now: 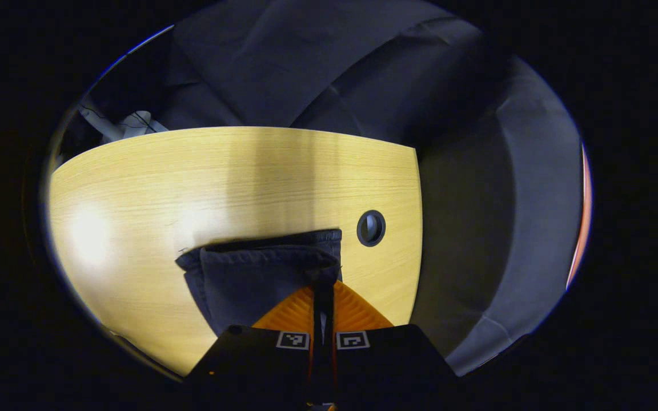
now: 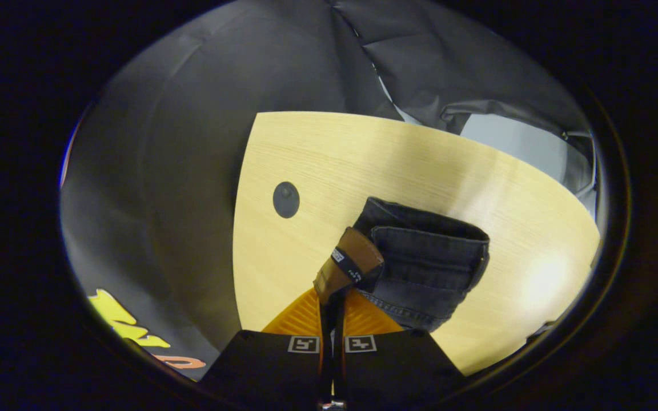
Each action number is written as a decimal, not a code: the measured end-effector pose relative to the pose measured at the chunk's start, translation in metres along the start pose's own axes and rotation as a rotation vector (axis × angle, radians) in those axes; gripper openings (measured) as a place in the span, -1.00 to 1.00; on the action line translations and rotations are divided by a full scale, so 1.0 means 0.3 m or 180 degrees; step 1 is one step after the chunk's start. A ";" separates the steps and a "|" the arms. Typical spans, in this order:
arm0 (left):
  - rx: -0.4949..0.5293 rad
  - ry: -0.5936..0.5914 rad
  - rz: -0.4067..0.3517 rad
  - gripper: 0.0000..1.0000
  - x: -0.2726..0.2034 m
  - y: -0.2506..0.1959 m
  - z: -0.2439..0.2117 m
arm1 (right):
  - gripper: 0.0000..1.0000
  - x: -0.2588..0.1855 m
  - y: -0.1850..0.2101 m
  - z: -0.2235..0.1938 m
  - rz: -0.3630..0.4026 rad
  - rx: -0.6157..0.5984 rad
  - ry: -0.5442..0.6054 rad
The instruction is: Grasp the waist and the cuffs of the jeans and fold them to make the two legs overlap; first hold the waist and fold one-third of the jeans toward the cuffs, then hold the cuffs and fold the remaining one-third in the same direction to finish folding.
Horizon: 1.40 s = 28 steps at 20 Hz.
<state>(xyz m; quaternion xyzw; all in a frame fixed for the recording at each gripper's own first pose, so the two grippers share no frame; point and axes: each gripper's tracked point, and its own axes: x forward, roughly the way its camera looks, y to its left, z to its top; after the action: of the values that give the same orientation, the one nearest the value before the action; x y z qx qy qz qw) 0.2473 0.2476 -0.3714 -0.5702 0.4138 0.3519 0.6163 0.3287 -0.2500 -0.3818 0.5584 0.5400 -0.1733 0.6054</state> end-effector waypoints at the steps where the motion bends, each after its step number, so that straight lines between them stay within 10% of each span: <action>1: 0.0002 -0.0006 0.0043 -0.93 0.027 0.009 0.006 | -0.97 0.016 -0.004 0.008 -0.0009 -0.0006 0.0008; 6: -0.0107 0.0094 0.0164 -0.87 0.101 0.059 0.003 | -0.96 0.067 -0.003 0.025 -0.0069 -0.0006 0.0003; 7: -0.0076 0.0107 0.0252 -1.00 0.090 0.072 0.002 | -0.70 0.063 0.001 0.026 -0.0074 -0.0033 -0.0024; 8: -0.0063 0.0093 0.0327 -0.77 0.075 0.079 0.011 | -0.73 0.058 0.004 0.028 -0.0074 -0.0074 -0.0068; 10: -0.0071 0.0054 0.0339 0.39 0.054 0.076 0.013 | -0.54 0.034 0.013 0.030 -0.0065 -0.0123 -0.0161; 12: -0.0038 0.0027 0.0328 0.52 0.012 0.068 0.014 | -0.41 -0.013 0.044 0.049 0.0089 -0.0127 -0.0315; 15: 0.0120 -0.0017 0.0163 0.89 -0.103 0.004 0.008 | 0.69 -0.131 0.046 0.096 0.0125 -0.0346 -0.0693; 22: 0.1854 -0.0615 -0.1002 0.89 -0.662 -0.284 -0.233 | 0.89 -0.507 0.128 -0.128 0.0492 -0.2227 -0.1720; 28: 0.3297 -0.1711 -0.1667 0.89 -0.867 -0.239 -0.455 | 0.89 -0.740 0.153 -0.551 0.0837 -0.3672 -0.2679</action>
<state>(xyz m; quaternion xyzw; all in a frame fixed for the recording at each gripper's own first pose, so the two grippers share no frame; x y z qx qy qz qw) 0.1907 0.1147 -0.1059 -0.1725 0.2083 0.0747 0.9598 0.2107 -0.1799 -0.1371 0.0964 0.1951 0.0132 0.9759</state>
